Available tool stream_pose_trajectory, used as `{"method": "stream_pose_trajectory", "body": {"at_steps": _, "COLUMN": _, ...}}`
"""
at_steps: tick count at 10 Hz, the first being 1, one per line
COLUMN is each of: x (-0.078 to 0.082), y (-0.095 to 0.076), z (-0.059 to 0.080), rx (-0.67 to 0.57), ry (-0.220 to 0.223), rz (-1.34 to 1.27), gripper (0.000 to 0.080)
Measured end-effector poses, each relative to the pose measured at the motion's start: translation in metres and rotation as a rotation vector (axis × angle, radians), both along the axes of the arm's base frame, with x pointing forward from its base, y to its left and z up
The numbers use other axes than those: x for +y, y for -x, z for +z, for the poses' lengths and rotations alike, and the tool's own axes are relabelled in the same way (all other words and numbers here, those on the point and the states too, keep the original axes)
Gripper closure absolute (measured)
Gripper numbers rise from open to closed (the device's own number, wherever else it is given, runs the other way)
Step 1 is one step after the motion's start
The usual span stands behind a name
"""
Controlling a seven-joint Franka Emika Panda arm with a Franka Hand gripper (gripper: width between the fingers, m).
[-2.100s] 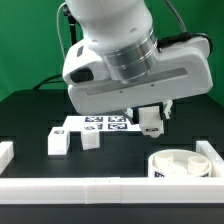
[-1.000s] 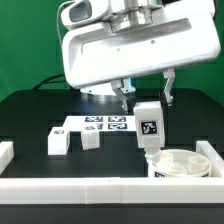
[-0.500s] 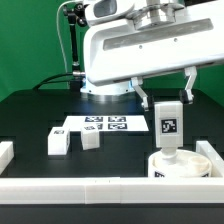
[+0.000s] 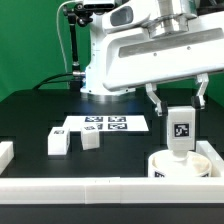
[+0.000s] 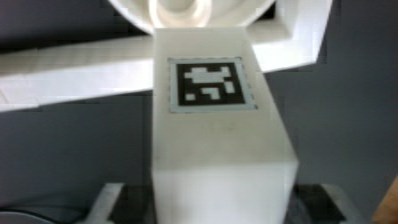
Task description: Assemble stool
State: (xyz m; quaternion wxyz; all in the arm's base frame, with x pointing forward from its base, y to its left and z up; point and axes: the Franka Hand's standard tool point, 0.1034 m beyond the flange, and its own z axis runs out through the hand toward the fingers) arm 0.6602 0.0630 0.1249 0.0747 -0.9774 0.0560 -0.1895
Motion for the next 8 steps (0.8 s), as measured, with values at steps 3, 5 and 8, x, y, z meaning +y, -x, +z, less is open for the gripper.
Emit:
{"method": "stream_pose_trajectory", "body": {"at_steps": 3, "x": -0.0031, "y": 0.0041, "z": -0.0069, "rx": 0.013, "ry": 0.001, "rz": -0.003, "gripper": 0.0459}}
{"method": "stream_pose_trajectory", "body": {"at_steps": 5, "x": -0.0038, "y": 0.0052, "z": -0.0088, "rx": 0.017, "ry": 0.001, "rz": -0.003, "gripper": 0.0459}}
{"method": "stream_pose_trajectory", "body": {"at_steps": 8, "x": -0.0029, "y": 0.0059, "z": -0.0128, "rx": 0.024, "ry": 0.0, "rz": -0.002, "gripper": 0.0459}}
